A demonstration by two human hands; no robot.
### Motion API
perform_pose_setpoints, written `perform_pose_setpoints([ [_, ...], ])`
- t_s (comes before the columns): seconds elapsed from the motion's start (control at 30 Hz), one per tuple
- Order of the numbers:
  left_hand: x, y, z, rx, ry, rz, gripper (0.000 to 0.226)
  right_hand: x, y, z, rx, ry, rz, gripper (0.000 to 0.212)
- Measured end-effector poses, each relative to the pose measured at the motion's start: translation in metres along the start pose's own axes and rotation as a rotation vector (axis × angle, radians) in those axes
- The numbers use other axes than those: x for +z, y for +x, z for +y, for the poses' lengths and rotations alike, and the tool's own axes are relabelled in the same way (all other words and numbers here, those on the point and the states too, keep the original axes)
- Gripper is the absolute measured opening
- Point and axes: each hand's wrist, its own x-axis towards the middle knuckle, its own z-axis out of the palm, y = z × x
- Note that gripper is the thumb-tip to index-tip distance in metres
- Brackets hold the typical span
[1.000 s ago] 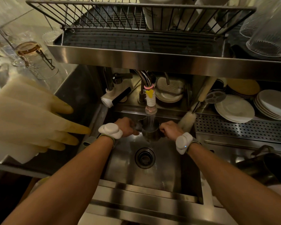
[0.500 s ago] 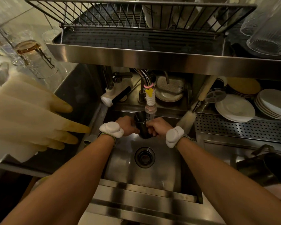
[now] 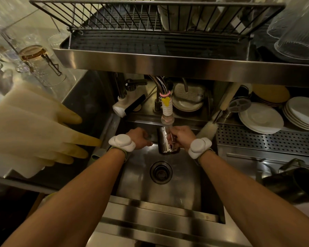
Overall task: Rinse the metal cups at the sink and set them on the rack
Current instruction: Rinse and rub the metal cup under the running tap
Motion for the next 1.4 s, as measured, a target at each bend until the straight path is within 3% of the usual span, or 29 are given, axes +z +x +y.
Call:
perform_pose_setpoints([
  [0.1, 0.003, 0.001, 0.0, -0.007, -0.004, 0.0, 0.045, 0.002, -0.004, -0.003, 0.064, 0.091, -0.078, 0.019],
  [0.27, 0.005, 0.001, 0.002, -0.009, -0.005, -0.002, 0.042, 0.011, -0.004, -0.008, 0.071, 0.238, -0.133, 0.045],
  [0.4, 0.003, 0.0, 0.002, -0.001, 0.001, 0.004, 0.041, 0.014, -0.004, -0.011, 0.074, 0.318, -0.129, 0.052],
  [0.57, 0.004, 0.001, -0.001, 0.009, -0.002, -0.002, 0.042, 0.007, 0.0, -0.009, 0.088, 0.549, -0.016, 0.048],
  [0.77, 0.003, 0.001, -0.003, 0.017, 0.01, -0.004, 0.039, 0.019, 0.003, -0.006, 0.081, 0.707, 0.092, 0.02],
  [0.93, 0.002, 0.001, -0.004, 0.014, 0.005, -0.009, 0.036, 0.022, 0.007, -0.009, 0.073, 0.815, 0.133, 0.019],
  [1.03, 0.0, 0.002, -0.004, 0.014, -0.005, -0.003, 0.037, 0.024, 0.005, -0.017, 0.051, 0.674, 0.107, 0.023],
  [1.2, -0.002, 0.001, -0.001, 0.01, 0.003, -0.001, 0.043, 0.023, 0.011, -0.007, 0.149, 0.174, 0.083, 0.035],
  [1.3, 0.0, 0.001, -0.002, 0.017, 0.003, -0.001, 0.04, 0.014, 0.004, 0.002, 0.08, -0.167, 0.098, 0.047],
  [1.4, 0.002, 0.001, -0.002, 0.015, 0.008, -0.015, 0.038, 0.001, -0.003, 0.009, 0.002, -0.257, 0.052, 0.041],
])
